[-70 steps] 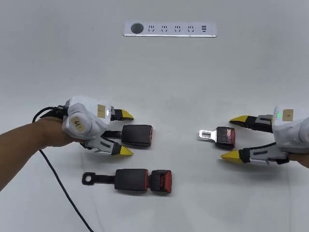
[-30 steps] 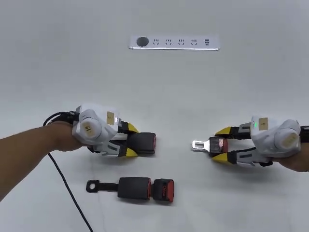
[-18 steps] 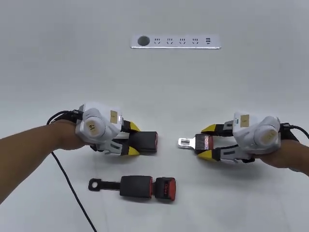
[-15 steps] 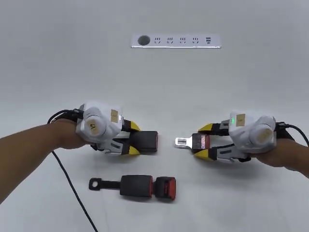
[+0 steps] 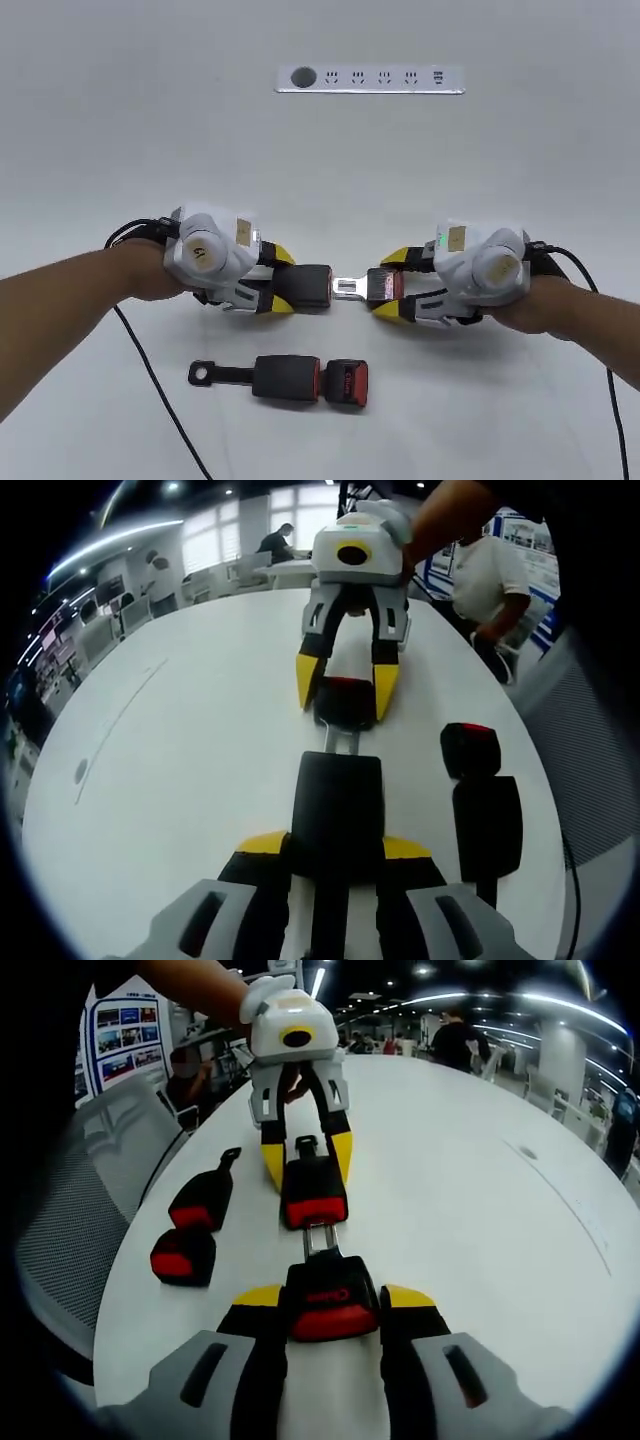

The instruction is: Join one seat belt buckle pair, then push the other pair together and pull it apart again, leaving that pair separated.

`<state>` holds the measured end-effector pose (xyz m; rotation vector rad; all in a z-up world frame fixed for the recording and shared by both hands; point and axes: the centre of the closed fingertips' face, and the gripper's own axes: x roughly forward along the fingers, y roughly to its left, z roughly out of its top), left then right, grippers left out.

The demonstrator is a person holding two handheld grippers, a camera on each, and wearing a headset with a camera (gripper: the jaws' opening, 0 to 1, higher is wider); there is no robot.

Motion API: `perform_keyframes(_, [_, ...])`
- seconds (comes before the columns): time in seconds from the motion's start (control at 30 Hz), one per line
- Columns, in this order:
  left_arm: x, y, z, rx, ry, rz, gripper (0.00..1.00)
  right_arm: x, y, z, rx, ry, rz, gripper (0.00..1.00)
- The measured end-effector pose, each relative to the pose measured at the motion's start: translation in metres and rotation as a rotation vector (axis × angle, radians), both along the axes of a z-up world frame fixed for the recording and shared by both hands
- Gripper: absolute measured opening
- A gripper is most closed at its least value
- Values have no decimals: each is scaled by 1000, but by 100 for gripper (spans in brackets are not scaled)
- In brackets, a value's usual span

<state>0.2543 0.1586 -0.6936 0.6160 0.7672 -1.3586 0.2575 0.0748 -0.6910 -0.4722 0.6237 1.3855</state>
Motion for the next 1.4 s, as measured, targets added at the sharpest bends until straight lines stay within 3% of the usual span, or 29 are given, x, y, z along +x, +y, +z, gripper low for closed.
perform_keyframes(0.3, [-1, -2, 1, 2, -3, 0, 34, -3, 16, -4, 23, 4, 6, 35])
perform_keyframes(0.5, [-2, -1, 1, 9, 0, -7, 33, -6, 13, -1, 26, 13, 5, 35])
perform_keyframes(0.7, [-3, 0, 1, 22, 1, -30, 32, -7, 17, -2, 32, 22, 7, 35])
perform_keyframes(0.77, [-4, -3, 2, 41, -11, -68, 32, -9, 23, -2, 36, 25, 2, 34])
perform_keyframes(0.9, [-5, -3, 5, 20, 1, -43, 32, -10, 24, -2, 40, 25, 0, 34])
perform_keyframes(1.4, [-6, -2, 6, 13, 4, -37, 32, -5, 29, 0, 8, 29, -13, 34])
